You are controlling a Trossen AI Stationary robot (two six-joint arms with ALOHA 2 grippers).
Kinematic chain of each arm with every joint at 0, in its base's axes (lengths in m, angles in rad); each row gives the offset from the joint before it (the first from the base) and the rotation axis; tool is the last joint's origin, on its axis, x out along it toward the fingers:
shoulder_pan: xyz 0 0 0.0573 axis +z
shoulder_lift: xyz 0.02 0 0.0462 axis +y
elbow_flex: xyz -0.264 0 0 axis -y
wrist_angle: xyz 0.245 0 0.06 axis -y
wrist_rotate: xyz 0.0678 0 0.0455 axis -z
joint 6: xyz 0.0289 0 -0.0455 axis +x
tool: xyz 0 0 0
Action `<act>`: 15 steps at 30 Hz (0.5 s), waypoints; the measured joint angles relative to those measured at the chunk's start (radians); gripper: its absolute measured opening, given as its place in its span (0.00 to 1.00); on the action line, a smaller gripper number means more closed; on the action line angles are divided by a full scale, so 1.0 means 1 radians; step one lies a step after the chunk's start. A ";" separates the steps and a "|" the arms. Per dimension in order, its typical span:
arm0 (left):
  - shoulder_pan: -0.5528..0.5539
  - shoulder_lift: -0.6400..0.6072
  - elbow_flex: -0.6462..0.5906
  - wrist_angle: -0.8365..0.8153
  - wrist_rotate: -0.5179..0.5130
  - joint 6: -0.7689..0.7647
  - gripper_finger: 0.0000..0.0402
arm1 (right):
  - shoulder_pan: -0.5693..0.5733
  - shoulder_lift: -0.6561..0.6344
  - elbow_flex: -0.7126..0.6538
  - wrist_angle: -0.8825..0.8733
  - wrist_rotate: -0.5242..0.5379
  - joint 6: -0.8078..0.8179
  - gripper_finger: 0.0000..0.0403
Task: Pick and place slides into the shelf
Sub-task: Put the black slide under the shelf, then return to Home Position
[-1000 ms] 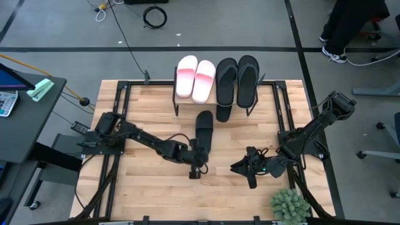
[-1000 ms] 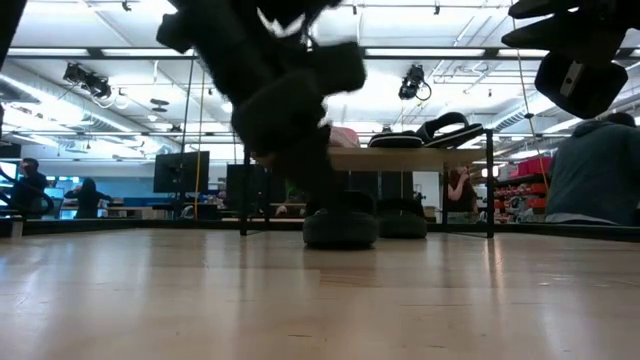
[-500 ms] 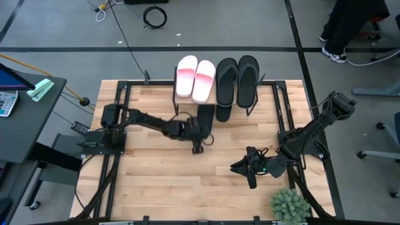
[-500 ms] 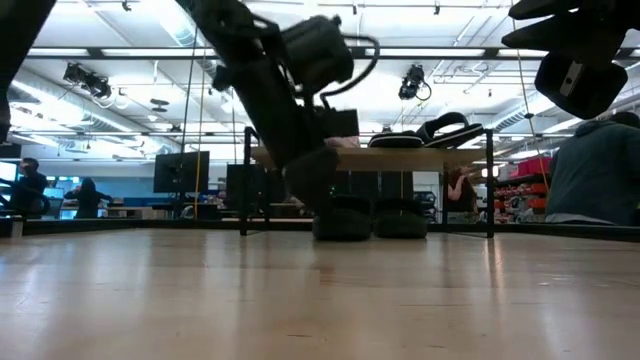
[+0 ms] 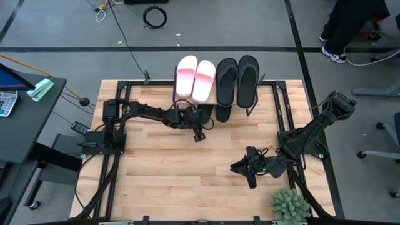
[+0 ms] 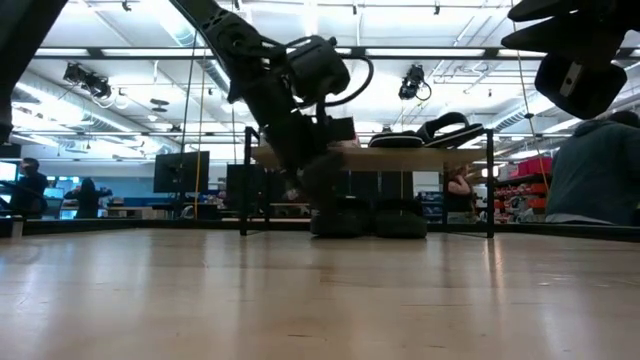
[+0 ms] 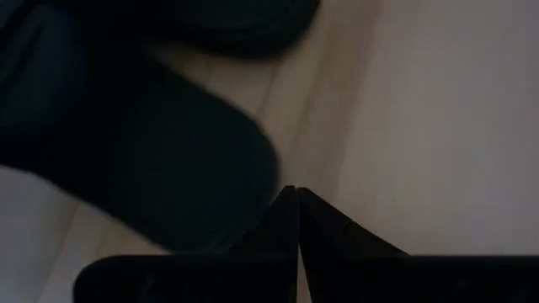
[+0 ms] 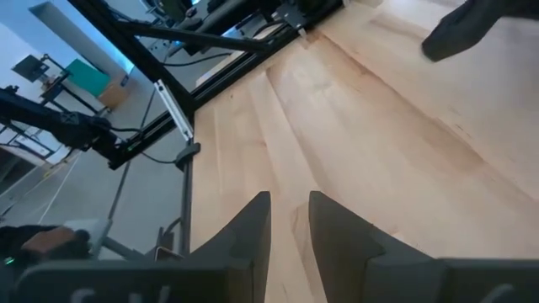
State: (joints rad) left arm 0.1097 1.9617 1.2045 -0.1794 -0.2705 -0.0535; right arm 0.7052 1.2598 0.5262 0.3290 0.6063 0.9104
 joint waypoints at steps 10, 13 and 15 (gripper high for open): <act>-0.098 -0.029 0.001 -0.022 -0.025 -0.029 0.02 | 0.000 0.000 0.000 -0.002 0.022 -0.005 0.22; -0.109 -0.046 0.000 -0.080 -0.095 -0.096 0.02 | 0.000 0.000 0.000 -0.003 0.023 -0.005 0.22; -0.121 -0.051 0.001 -0.124 -0.143 -0.145 0.01 | 0.000 0.000 0.000 -0.010 0.023 -0.005 0.22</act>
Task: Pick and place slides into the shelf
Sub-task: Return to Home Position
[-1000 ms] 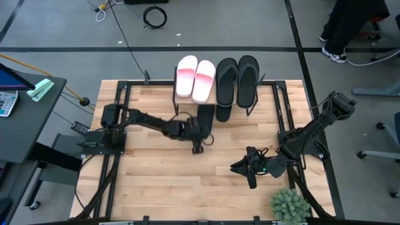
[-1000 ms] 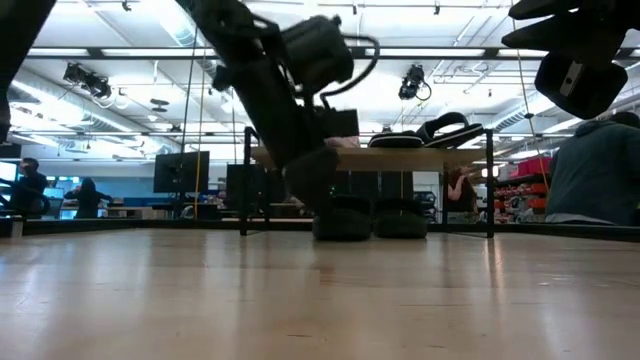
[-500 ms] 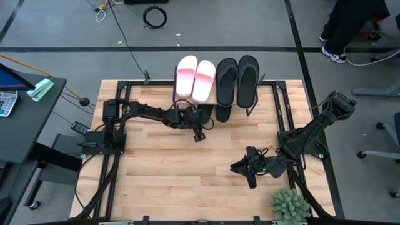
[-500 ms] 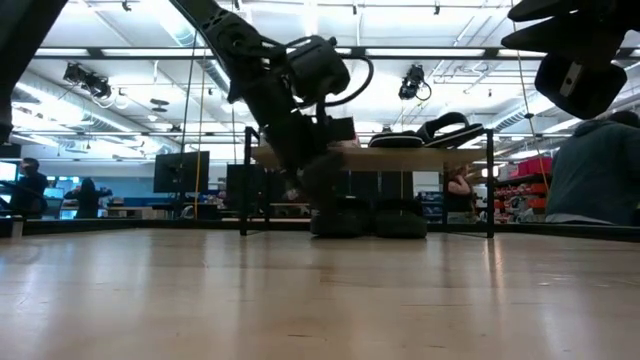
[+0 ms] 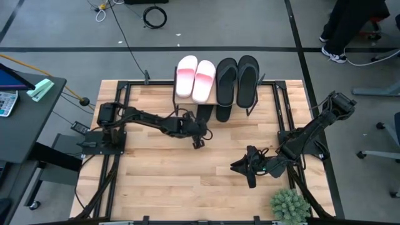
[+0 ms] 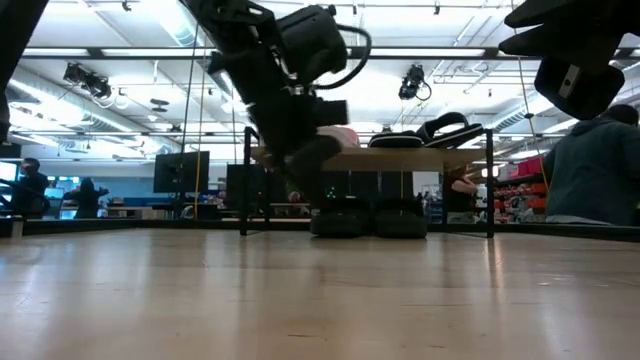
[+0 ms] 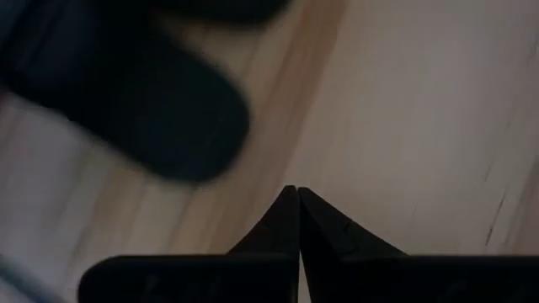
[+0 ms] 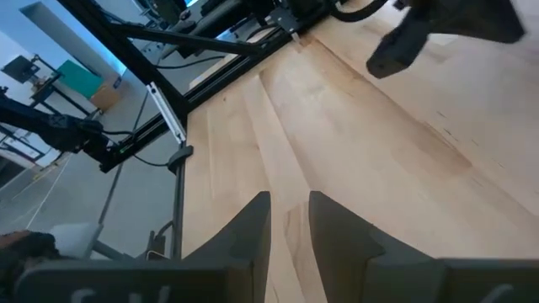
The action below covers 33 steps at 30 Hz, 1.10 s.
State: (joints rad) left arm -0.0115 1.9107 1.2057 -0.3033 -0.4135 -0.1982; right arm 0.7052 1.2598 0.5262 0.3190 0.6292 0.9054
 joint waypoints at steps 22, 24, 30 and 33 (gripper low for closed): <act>-0.329 -0.528 0.000 -0.437 0.025 -0.082 0.09 | -0.001 -0.006 0.000 -0.035 -0.057 -0.037 0.22; -0.348 -0.581 -0.001 -0.440 0.025 -0.088 0.10 | -0.008 -0.012 0.000 -0.036 -0.063 -0.158 0.22; -0.349 -0.751 -0.001 -0.442 0.075 -0.199 0.13 | -0.071 -0.081 0.000 -0.004 -0.242 -0.164 0.22; -0.350 -0.866 -0.001 -0.437 0.096 -0.198 0.13 | -0.096 -0.152 0.000 0.046 -0.333 -0.311 0.22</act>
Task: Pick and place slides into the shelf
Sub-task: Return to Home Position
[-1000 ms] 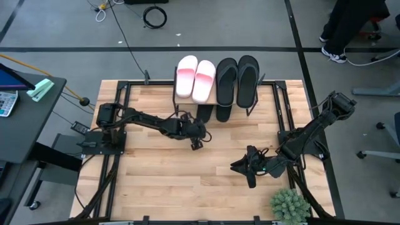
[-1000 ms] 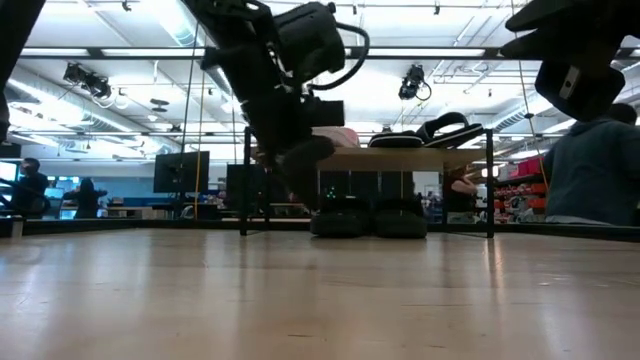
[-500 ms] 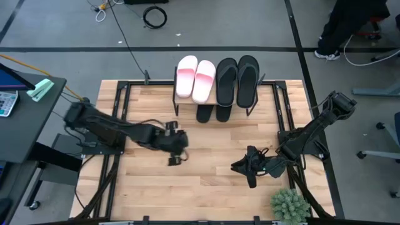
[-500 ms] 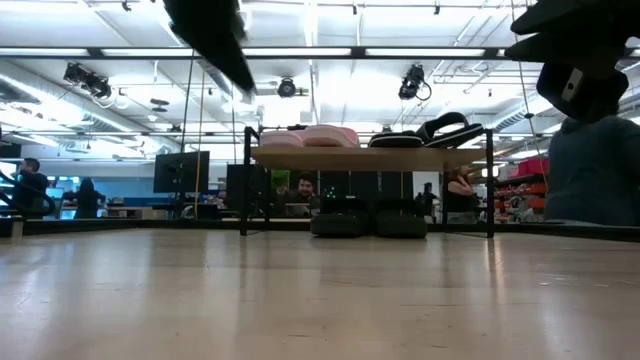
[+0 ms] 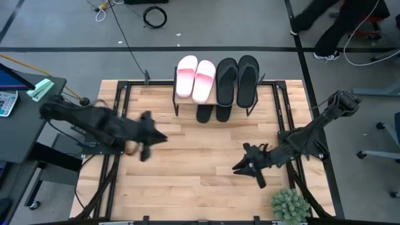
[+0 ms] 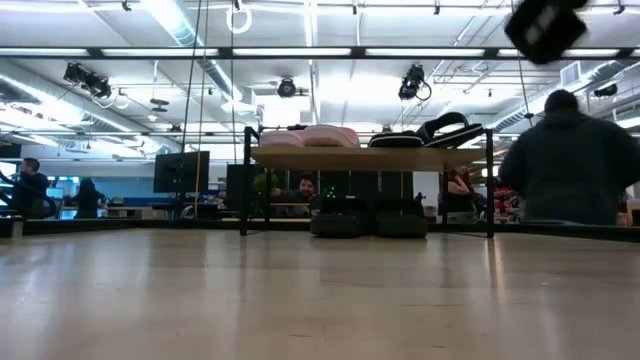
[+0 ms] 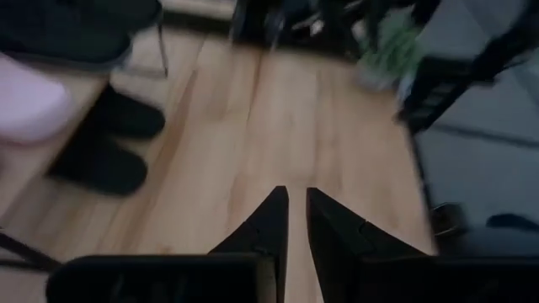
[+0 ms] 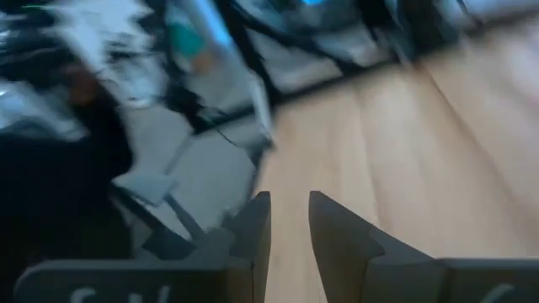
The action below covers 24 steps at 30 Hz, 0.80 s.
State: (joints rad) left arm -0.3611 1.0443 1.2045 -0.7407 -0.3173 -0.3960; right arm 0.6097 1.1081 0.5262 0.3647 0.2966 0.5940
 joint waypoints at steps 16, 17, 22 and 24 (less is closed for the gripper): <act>-0.003 -0.631 -0.371 0.256 0.103 0.172 0.11 | -0.169 -0.597 -0.114 -0.202 -0.260 -0.405 0.22; -0.003 -0.660 -0.451 0.333 0.122 0.186 0.12 | -0.184 -0.590 -0.138 -0.196 -0.259 -0.376 0.22; 0.016 -0.802 -0.769 0.607 0.132 0.199 0.11 | -0.263 -0.614 -0.231 -0.188 -0.260 -0.293 0.22; 0.027 -0.863 -0.857 0.688 0.142 0.182 0.10 | -0.293 -0.646 -0.246 -0.179 -0.260 -0.343 0.22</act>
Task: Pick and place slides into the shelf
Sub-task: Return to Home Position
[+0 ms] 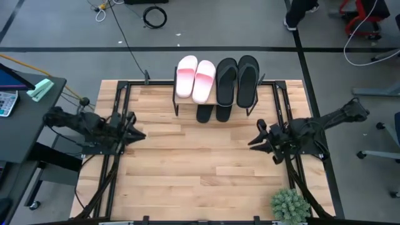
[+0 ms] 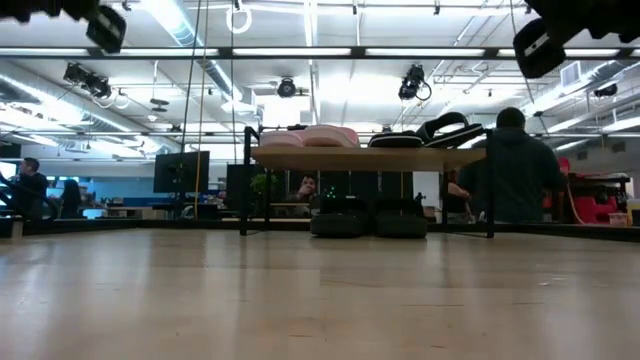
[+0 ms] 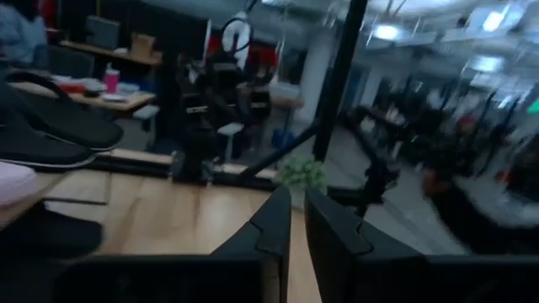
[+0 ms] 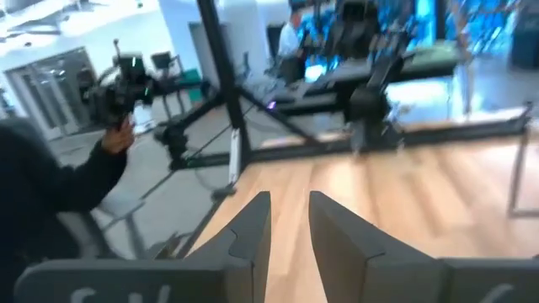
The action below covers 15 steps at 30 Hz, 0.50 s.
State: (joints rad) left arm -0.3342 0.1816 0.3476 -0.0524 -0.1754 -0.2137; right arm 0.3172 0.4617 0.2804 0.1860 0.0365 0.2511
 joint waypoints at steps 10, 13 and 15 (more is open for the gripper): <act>0.007 -0.179 -0.208 0.093 0.050 -0.042 0.10 | -0.060 -0.186 -0.003 -0.060 -0.099 -0.031 0.22; 0.007 -0.173 -0.207 0.071 0.057 -0.041 0.11 | -0.060 -0.215 -0.003 -0.123 -0.098 -0.012 0.22; 0.007 -0.171 -0.214 0.063 0.057 -0.069 0.11 | -0.060 -0.220 -0.003 -0.153 -0.099 0.002 0.22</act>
State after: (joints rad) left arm -0.3275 0.0105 0.1338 0.0111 -0.1180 -0.2829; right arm 0.2573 0.2417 0.2771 0.0334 -0.0620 0.2535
